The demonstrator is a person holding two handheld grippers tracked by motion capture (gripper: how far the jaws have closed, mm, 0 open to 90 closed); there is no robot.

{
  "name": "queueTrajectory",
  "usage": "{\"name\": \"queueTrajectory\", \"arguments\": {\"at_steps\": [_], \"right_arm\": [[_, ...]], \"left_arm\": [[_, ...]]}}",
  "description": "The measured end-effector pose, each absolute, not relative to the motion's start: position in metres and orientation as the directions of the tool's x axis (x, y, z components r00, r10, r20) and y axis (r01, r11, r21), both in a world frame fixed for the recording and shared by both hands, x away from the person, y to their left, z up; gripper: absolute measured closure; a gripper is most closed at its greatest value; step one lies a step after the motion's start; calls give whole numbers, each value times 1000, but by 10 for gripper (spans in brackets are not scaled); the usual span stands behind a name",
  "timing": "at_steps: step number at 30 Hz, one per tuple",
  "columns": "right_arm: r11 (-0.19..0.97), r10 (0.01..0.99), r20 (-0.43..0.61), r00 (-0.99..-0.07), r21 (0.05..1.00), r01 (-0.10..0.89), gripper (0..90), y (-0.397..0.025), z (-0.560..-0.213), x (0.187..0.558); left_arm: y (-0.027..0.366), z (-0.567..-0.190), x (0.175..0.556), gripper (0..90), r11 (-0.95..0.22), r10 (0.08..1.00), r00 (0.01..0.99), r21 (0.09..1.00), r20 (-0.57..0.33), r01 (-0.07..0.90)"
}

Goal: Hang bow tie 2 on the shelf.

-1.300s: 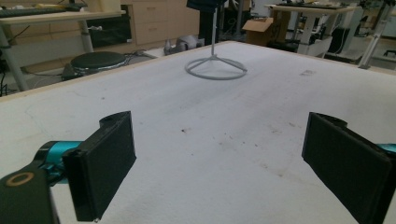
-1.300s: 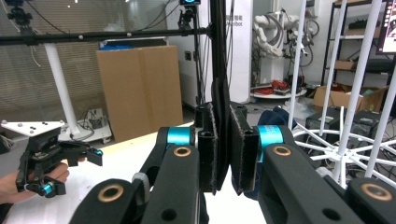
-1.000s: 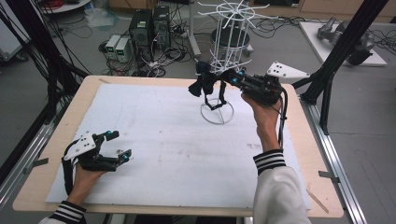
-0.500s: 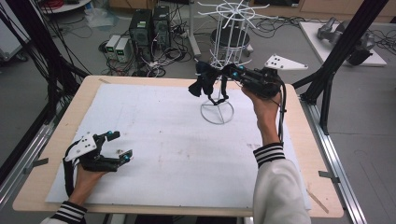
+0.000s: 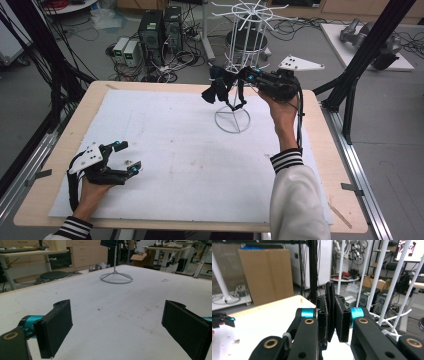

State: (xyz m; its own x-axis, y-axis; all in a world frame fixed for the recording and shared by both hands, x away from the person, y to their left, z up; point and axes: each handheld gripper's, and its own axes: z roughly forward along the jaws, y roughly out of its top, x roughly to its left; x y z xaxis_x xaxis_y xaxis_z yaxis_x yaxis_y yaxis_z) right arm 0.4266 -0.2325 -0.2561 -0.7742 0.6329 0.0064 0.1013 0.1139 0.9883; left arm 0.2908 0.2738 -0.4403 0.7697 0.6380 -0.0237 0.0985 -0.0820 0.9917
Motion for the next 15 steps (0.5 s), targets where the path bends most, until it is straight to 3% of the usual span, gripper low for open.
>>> {"name": "queueTrajectory", "arguments": {"at_steps": [15], "right_arm": [[223, 663, -55, -747, 967, 126, 816, -227, -256, 430]], "left_arm": [[275, -446, 290, 99, -62, 642, 767, 995, -21, 79]]}}
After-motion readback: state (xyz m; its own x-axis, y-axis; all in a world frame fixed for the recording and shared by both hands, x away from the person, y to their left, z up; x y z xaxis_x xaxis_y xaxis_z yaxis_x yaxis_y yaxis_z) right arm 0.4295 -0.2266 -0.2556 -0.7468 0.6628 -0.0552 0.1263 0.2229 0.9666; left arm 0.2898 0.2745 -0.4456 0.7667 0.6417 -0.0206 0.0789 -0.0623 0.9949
